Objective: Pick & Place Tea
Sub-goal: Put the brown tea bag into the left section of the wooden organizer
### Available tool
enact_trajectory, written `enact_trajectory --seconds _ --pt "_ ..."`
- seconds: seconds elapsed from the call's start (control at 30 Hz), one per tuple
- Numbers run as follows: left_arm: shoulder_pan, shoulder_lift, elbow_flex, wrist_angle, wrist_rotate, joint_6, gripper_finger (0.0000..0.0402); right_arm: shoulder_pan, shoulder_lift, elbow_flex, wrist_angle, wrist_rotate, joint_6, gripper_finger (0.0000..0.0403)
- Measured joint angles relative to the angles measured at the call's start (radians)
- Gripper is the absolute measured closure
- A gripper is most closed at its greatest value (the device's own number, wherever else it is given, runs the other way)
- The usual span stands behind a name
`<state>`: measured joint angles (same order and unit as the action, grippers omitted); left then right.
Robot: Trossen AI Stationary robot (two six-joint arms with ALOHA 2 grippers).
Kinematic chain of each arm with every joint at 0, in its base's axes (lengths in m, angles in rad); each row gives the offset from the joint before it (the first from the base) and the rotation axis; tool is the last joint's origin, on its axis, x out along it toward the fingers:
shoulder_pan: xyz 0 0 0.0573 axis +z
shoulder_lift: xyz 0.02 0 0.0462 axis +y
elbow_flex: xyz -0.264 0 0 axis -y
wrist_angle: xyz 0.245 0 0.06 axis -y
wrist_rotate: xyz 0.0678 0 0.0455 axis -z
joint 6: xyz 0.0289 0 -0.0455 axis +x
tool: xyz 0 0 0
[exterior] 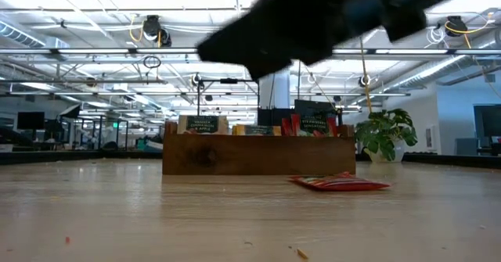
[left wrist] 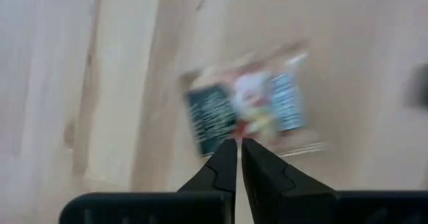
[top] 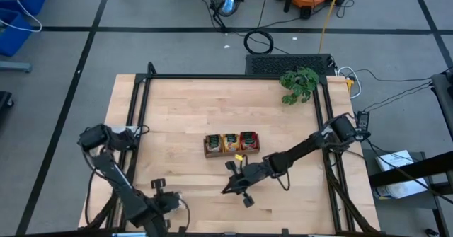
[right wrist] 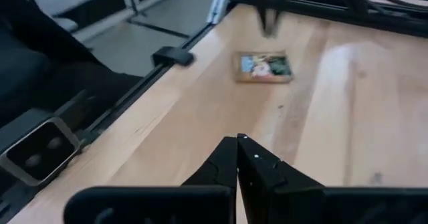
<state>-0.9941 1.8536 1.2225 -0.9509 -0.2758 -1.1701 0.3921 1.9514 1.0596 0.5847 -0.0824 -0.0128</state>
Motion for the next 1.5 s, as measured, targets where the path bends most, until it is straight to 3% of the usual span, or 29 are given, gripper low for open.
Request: enact_trajectory --seconds 0.2,0.37,0.57,0.67,0.87,1.27,1.5 --pt "-0.050 -0.035 0.074 0.004 -0.063 -0.067 0.0389 -0.001 0.056 0.239 -0.269 -0.013 -0.070 0.0403" --pt "-0.069 -0.012 0.048 0.028 -0.092 -0.125 0.0394 -0.062 0.152 0.401 -0.381 -0.178 -0.080 0.0403" --pt "-0.092 0.057 0.031 0.156 -0.134 -0.041 0.0385 -0.183 0.260 0.551 -0.411 -0.388 -0.051 0.0403" --pt "-0.090 0.103 0.032 0.217 -0.159 -0.003 0.0396 -0.231 0.283 0.603 -0.431 -0.442 -0.003 0.0403" --pt "-0.092 0.166 0.037 0.207 -0.177 -0.017 0.0385 -0.243 0.286 0.605 -0.433 -0.473 0.008 0.0403" --pt "-0.155 0.159 0.037 0.112 -0.085 -0.177 0.0390 -0.192 0.284 0.576 -0.448 -0.471 0.005 0.0403" --pt "-0.174 0.162 0.057 0.067 -0.102 -0.180 0.0383 -0.189 0.284 0.525 -0.430 -0.469 0.005 0.0403"
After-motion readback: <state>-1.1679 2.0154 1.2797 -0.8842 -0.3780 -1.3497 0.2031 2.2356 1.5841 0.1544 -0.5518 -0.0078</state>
